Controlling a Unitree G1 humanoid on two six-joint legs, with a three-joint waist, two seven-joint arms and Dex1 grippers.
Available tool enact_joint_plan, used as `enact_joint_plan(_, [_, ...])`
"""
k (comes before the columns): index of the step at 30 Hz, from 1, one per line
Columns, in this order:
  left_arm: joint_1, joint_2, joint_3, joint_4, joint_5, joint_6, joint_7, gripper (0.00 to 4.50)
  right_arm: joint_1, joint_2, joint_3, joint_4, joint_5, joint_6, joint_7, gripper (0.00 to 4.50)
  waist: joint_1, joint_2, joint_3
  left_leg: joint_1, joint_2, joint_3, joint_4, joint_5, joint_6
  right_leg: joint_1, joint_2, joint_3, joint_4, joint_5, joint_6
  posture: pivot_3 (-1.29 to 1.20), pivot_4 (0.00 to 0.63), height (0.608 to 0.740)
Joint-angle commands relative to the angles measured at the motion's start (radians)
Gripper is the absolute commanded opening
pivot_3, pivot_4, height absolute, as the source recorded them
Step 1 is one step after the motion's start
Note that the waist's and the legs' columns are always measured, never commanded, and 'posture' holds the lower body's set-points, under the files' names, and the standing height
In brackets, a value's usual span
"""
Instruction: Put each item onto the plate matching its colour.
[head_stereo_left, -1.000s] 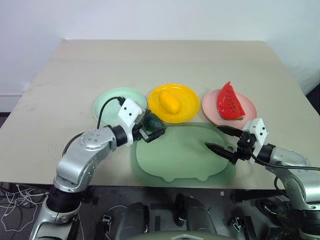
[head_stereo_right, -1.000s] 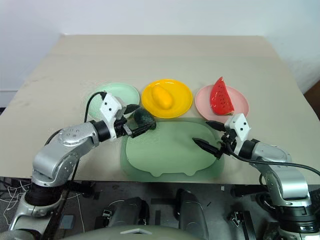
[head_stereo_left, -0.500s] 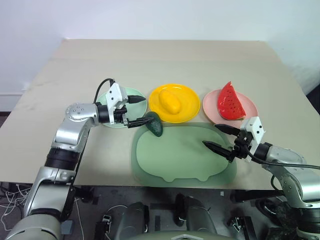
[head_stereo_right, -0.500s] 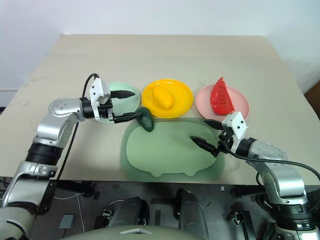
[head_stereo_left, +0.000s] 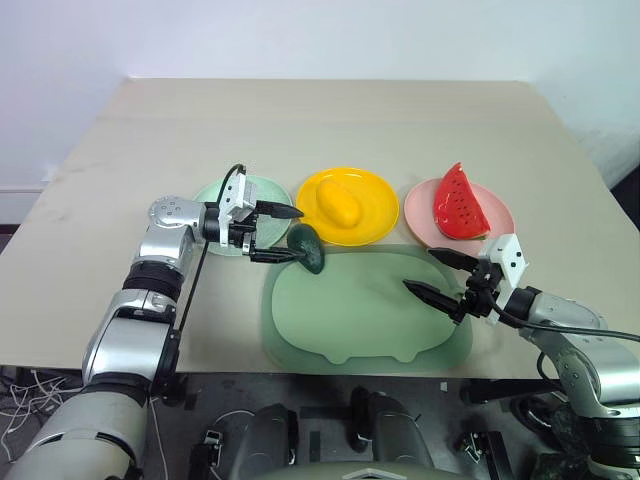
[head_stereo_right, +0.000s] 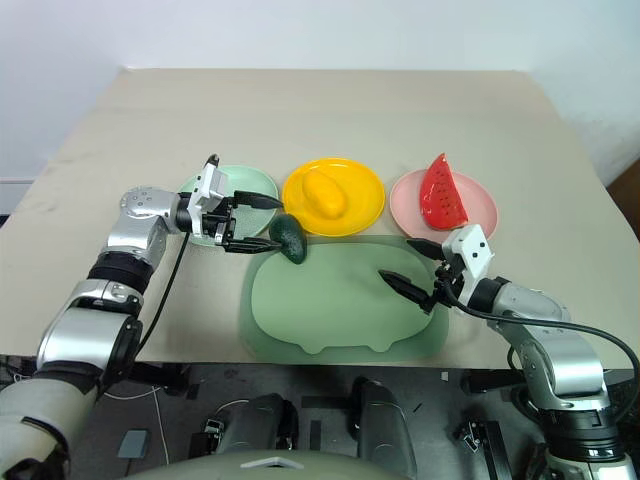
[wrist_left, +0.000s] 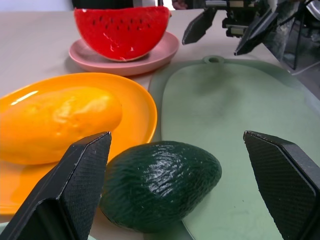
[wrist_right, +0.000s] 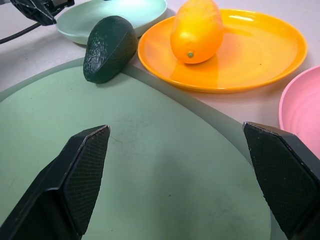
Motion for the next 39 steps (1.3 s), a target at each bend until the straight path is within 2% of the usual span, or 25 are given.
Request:
enact_joint_plan(1, [-0.062, -0.018, 0.003, 0.086, 0.048, -0.066, -0.008, 4.44, -0.003, 0.006, -0.001, -0.042, 0.006, -0.011, -0.001, 4.50, 0.000, 0.000, 0.000, 0.000, 0.000, 0.000, 0.000, 0.000, 0.000, 0.000, 0.000, 0.000, 0.000, 0.000, 0.000, 0.00, 0.150, 0.733])
enact_joint_plan(15, [-0.101, -0.032, 0.011, 0.191, 0.108, -0.183, -0.041, 4.44, 0.047, -0.083, -0.031, 0.015, -0.013, -0.149, 0.180, 4.50, -0.001, -0.001, 0.000, 0.000, 0.000, 0.000, 0.000, 0.000, 0.000, 0.000, 0.000, 0.000, 0.000, 0.000, 0.000, 0.00, 0.150, 0.733])
enact_joint_plan(30, [0.002, 0.078, -0.178, -0.076, -0.095, -0.114, -0.041, 4.44, 0.027, -0.070, -0.009, 0.037, -0.030, -0.148, 0.173, 4.50, 0.000, -0.001, 0.000, 0.000, 0.000, -0.001, 0.001, 0.000, 0.000, 0.000, -0.001, 0.000, 0.001, 0.000, 0.000, 0.00, 0.150, 0.733])
enact_joint_plan(36, [0.012, 0.115, -0.223, -0.126, -0.145, -0.092, -0.041, 4.44, 0.022, -0.060, 0.000, 0.034, -0.034, -0.143, 0.161, 4.50, 0.000, -0.001, 0.000, 0.000, 0.000, -0.001, 0.001, 0.000, 0.000, 0.000, -0.001, 0.000, 0.001, 0.000, 0.000, 0.00, 0.150, 0.733])
enact_joint_plan(39, [-0.002, 0.098, -0.203, -0.102, -0.139, -0.107, -0.041, 4.44, 0.022, -0.057, 0.004, 0.032, -0.033, -0.139, 0.154, 4.50, 0.000, -0.001, 0.000, 0.000, 0.000, -0.001, 0.001, 0.000, 0.000, 0.000, -0.001, 0.000, 0.001, 0.000, 0.000, 0.00, 0.150, 0.733])
